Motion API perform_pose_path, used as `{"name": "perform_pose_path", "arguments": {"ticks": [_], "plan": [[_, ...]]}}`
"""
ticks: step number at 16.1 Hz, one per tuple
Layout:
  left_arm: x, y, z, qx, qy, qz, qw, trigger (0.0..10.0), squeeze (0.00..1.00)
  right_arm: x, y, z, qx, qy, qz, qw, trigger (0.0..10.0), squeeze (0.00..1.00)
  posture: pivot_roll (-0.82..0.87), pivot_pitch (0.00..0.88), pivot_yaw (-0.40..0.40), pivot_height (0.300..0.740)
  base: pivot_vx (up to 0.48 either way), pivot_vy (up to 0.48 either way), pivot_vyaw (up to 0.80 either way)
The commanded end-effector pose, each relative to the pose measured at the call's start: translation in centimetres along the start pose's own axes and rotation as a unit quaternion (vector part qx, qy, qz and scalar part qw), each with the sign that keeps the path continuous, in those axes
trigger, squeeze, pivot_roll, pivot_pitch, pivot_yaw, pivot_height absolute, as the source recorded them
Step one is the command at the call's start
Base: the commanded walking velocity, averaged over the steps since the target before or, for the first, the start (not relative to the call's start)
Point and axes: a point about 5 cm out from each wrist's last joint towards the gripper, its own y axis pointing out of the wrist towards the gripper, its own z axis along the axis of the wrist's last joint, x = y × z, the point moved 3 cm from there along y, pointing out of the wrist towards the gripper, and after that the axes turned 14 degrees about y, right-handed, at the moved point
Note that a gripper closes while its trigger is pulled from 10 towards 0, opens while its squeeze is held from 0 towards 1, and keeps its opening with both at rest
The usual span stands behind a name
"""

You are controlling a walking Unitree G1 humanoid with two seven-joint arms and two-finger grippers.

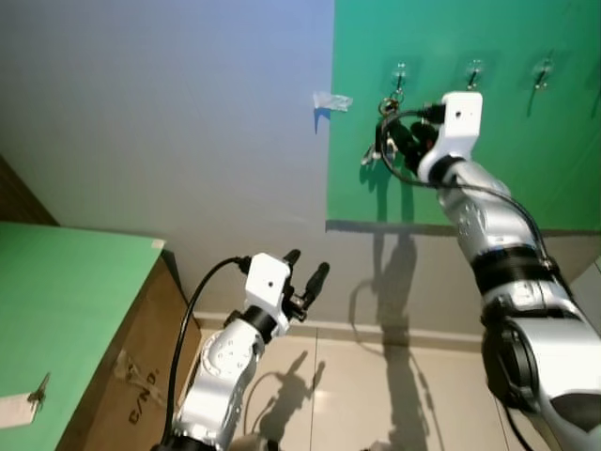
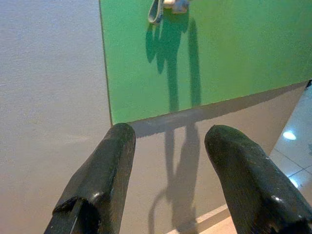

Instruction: Hang keys on a hook

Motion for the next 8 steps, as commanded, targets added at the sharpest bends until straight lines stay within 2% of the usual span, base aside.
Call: {"name": "perform_pose_path", "arguments": {"ticks": [1, 2, 3, 4, 5, 6, 7, 8], "plan": [[-0.5, 0.0, -0.2, -0.006, 0.008, 0.012, 1.0, 10.0, 0.0, 0.3, -0.7, 0.3, 0.018, -0.034, -0.002, 0.999, 10.0, 0.0, -0.19, 0.0, 0.037, 0.74, 0.0, 0.0, 0.0], [-0.7, -0.1, -0.3, -0.01, 0.012, 0.017, 1.0, 10.0, 0.0, 1.2, -1.8, 0.0, 0.033, -0.055, -0.018, 0.998, 10.0, 0.0, -0.2, 0.0, 0.039, 0.74, 0.0, 0.0, 0.0], [-1.3, -0.3, -0.6, -0.018, 0.007, 0.034, 0.999, 10.0, 0.0, 2.0, -3.5, -1.8, 0.033, -0.068, -0.033, 0.997, 10.0, 0.0, -0.2, 0.0, 0.044, 0.74, 0.0, 0.0, 0.0], [-1.5, -0.3, -0.7, -0.02, 0.004, 0.041, 0.999, 10.0, 0.0, 2.2, -4.1, -2.5, 0.03, -0.064, -0.038, 0.997, 10.0, 0.0, -0.2, 0.0, 0.049, 0.74, 0.0, 0.0, 0.0], [-2.8, -0.8, -1.2, -0.034, 0.0, 0.074, 0.997, 10.0, 0.0, 2.7, -6.1, -5.3, 0.009, -0.032, -0.059, 0.998, 10.0, 0.0, -0.22, 0.0, 0.061, 0.74, 0.0, 0.0, 0.0], [-3.6, -1.1, -1.6, -0.042, -0.007, 0.096, 0.994, 10.0, 0.0, 2.3, -7.3, -6.7, 0.006, -0.019, -0.062, 0.998, 10.0, 0.0, -0.22, 0.0, 0.068, 0.74, 0.0, 0.0, 0.0], [-4.1, -1.4, -1.7, -0.046, -0.016, 0.113, 0.992, 10.0, 0.0, 2.0, -8.4, -7.6, 0.009, -0.029, -0.061, 0.998, 10.0, 0.0, -0.22, 0.0, 0.075, 0.74, 0.0, 0.0, 0.0], [-4.5, -1.6, -1.9, -0.052, -0.017, 0.124, 0.991, 10.0, 0.0, 1.8, -9.7, -8.4, 0.016, -0.063, -0.053, 0.996, 10.0, 0.0, -0.23, 0.0, 0.083, 0.74, 0.0, 0.0, 0.0]]}}
